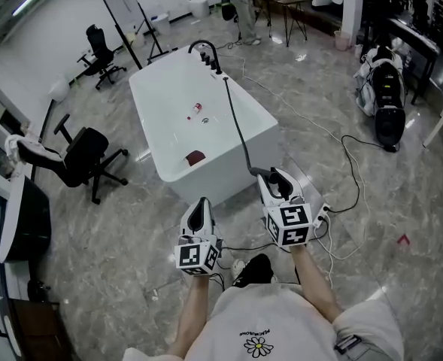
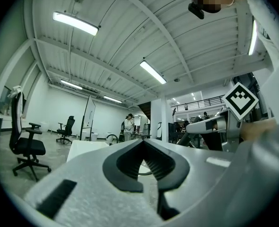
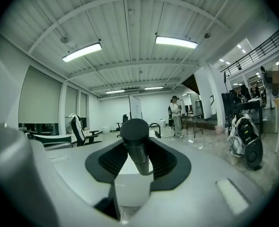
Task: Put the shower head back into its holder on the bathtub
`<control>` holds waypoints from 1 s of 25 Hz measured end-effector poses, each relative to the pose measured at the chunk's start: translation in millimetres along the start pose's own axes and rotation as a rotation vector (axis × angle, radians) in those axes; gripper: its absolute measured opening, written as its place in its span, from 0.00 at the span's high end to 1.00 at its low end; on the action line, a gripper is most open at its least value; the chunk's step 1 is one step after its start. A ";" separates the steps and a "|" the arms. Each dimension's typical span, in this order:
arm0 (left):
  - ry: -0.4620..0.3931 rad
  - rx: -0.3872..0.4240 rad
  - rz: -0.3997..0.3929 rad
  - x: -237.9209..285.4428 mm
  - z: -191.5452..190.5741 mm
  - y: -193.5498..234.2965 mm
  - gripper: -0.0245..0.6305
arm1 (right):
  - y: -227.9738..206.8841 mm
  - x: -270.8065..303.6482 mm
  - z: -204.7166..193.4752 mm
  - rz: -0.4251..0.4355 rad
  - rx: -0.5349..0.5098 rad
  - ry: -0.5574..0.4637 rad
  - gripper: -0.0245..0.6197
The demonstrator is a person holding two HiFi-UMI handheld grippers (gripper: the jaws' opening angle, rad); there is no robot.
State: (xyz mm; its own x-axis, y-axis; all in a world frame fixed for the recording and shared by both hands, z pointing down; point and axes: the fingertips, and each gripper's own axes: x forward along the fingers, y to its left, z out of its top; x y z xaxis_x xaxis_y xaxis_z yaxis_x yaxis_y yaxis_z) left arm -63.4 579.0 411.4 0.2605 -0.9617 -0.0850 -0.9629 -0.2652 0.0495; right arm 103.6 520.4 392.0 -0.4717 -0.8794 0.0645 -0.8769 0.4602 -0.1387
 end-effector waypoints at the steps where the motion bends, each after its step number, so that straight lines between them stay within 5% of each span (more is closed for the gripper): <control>1: -0.002 -0.009 0.006 0.7 -0.3 4.8 0.96 | 1.1 3.7 0.3 0.001 0.003 0.000 0.74; 7: 0.044 -0.076 0.030 34.2 -27.5 35.4 0.96 | -4.3 43.1 -1.5 0.009 -0.009 0.017 0.74; 14: 0.082 -0.109 -0.057 159.9 -68.2 60.1 0.97 | -39.2 149.3 13.9 0.018 -0.055 0.010 0.74; 25: 0.131 -0.050 -0.281 386.8 -73.8 117.4 0.83 | -63.1 368.8 139.8 0.053 -0.102 -0.084 0.74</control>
State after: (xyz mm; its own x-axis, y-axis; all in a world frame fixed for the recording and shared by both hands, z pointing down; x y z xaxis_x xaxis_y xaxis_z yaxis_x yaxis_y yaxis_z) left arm -70.6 170.8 457.8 0.5263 -0.8499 0.0267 -0.8479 -0.5222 0.0916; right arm -2.2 150.0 286.4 -0.5121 -0.8586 -0.0238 -0.8577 0.5127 -0.0383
